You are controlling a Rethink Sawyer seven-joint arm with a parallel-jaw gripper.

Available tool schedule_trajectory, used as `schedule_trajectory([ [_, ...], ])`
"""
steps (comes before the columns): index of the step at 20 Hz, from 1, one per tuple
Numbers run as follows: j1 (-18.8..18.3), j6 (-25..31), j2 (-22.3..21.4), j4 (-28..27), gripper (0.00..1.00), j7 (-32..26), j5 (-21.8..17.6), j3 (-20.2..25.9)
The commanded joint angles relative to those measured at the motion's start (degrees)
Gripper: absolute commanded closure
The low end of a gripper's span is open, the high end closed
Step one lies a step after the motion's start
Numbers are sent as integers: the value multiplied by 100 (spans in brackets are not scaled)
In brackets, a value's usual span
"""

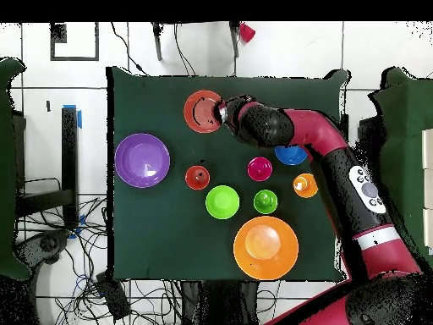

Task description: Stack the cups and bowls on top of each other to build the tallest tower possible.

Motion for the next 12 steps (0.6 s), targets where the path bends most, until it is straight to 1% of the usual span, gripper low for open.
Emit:
schedule_trajectory([
  [1,-2,-111,215,-66,100,-825,-224,-176],
  [7,-45,-61,135,8,100,-761,-216,-226],
  [12,-12,-21,116,-28,100,-730,-191,-222],
])
